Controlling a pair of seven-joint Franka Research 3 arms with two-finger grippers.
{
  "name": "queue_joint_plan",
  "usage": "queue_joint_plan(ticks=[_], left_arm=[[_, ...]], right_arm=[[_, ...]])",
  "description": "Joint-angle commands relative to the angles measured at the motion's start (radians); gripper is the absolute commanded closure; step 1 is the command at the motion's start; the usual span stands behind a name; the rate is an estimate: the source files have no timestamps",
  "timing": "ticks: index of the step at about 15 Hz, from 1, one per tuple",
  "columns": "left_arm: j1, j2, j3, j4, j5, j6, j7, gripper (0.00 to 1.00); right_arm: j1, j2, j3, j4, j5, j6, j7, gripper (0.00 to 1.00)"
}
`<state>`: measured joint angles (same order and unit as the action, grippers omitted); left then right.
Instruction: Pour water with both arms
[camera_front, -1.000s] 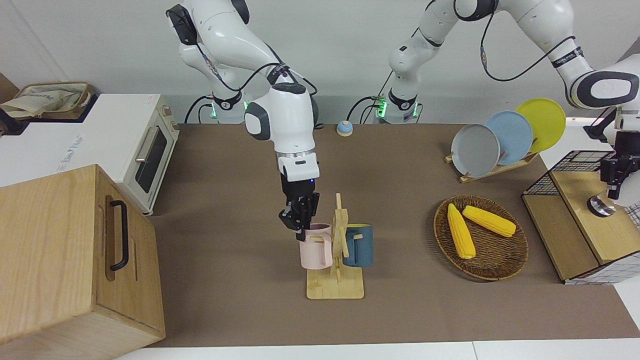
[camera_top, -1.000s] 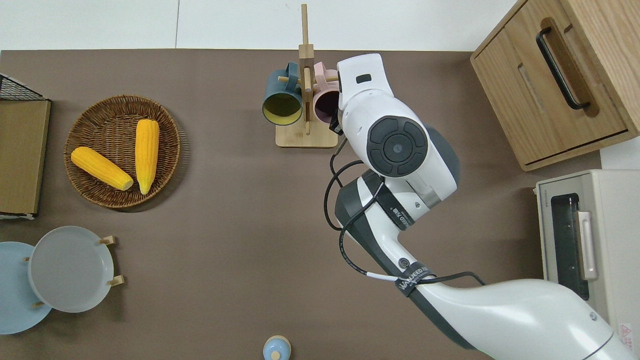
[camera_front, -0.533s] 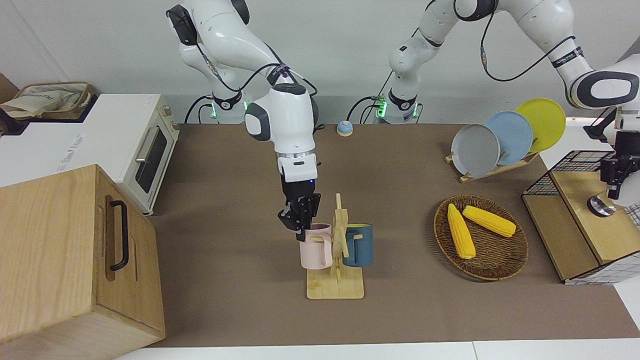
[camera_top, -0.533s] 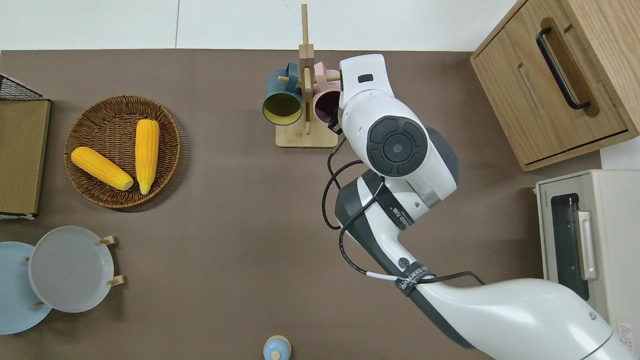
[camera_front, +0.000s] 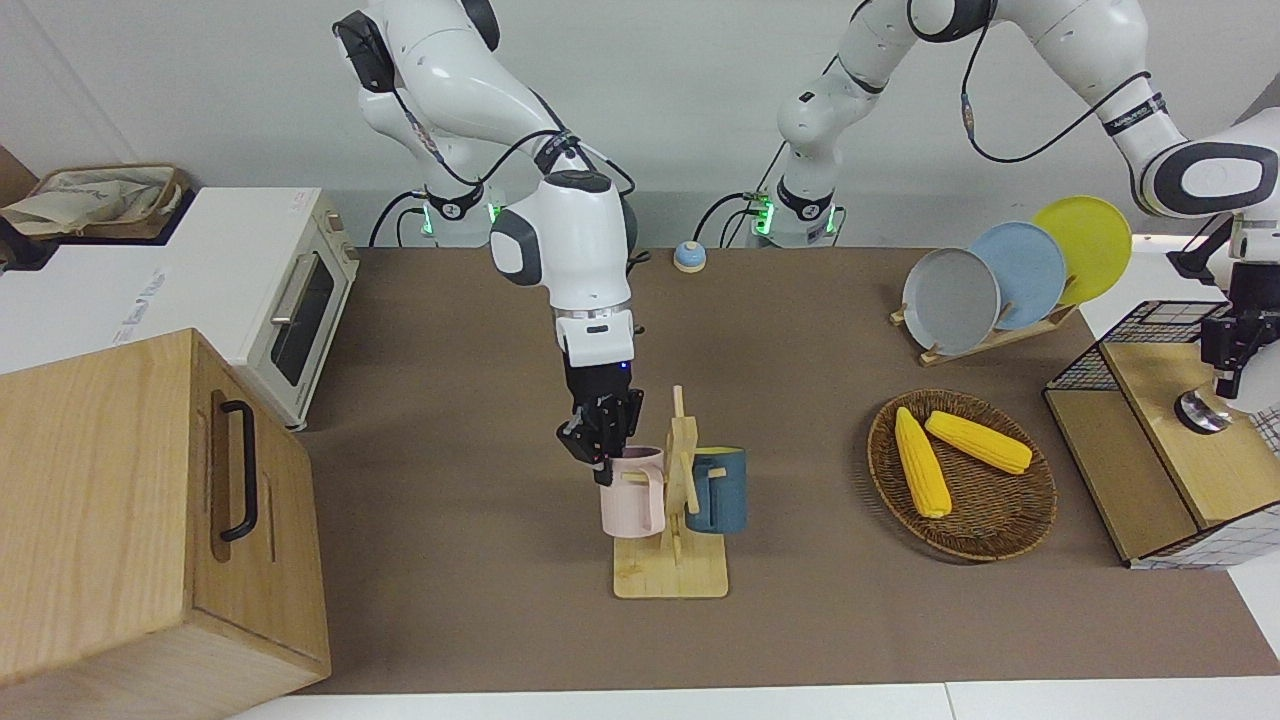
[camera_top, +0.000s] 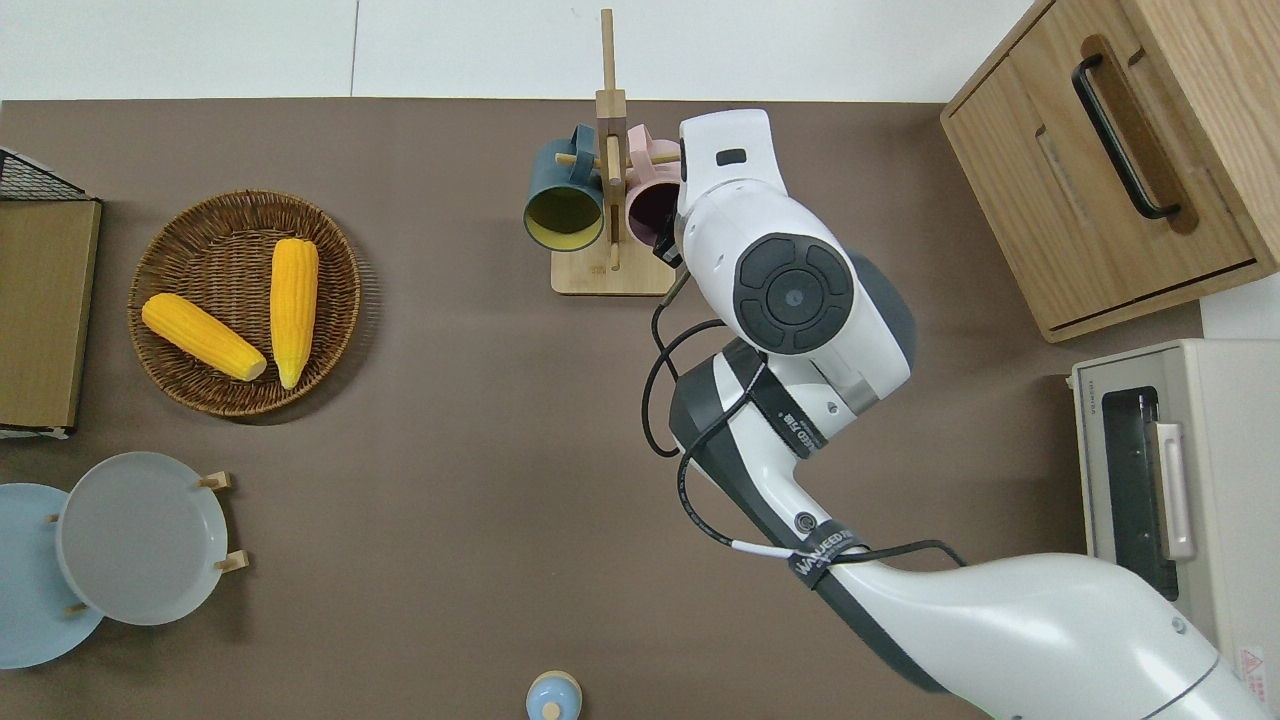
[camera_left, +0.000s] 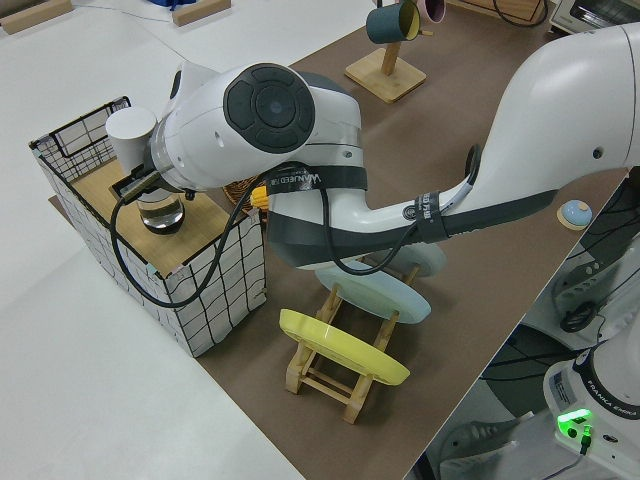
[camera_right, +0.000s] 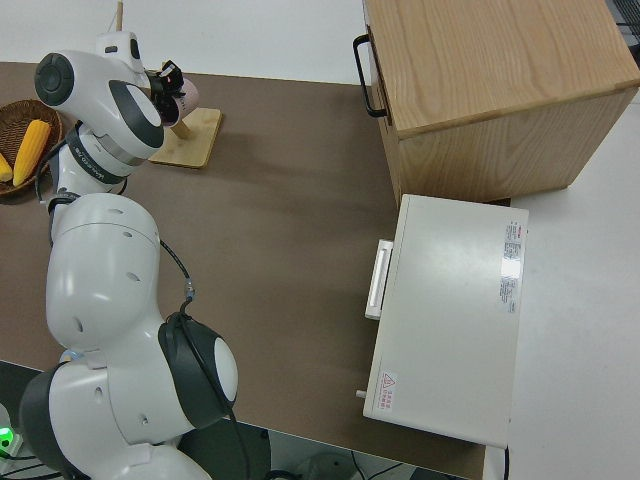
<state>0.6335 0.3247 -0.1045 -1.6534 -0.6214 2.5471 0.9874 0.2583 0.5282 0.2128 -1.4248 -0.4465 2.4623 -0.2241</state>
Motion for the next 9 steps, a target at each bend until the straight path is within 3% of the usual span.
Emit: queue_joint_plan(ticks=[1, 5, 9], left_arm=[[-0.009, 0.010, 0.005, 0.020, -0.020, 0.021, 0.002, 1.00], [-0.009, 0.010, 0.005, 0.021, -0.020, 0.021, -0.006, 1.00], [-0.009, 0.010, 0.005, 0.020, -0.020, 0.021, -0.006, 1.00]], right_arm=[[0.010, 0.027, -0.003, 0.018, -0.009, 0.026, 0.028, 0.775], [0.013, 0.030, -0.003, 0.018, -0.009, 0.026, 0.043, 0.848], [0.013, 0.032, -0.003, 0.018, -0.009, 0.026, 0.043, 0.856]])
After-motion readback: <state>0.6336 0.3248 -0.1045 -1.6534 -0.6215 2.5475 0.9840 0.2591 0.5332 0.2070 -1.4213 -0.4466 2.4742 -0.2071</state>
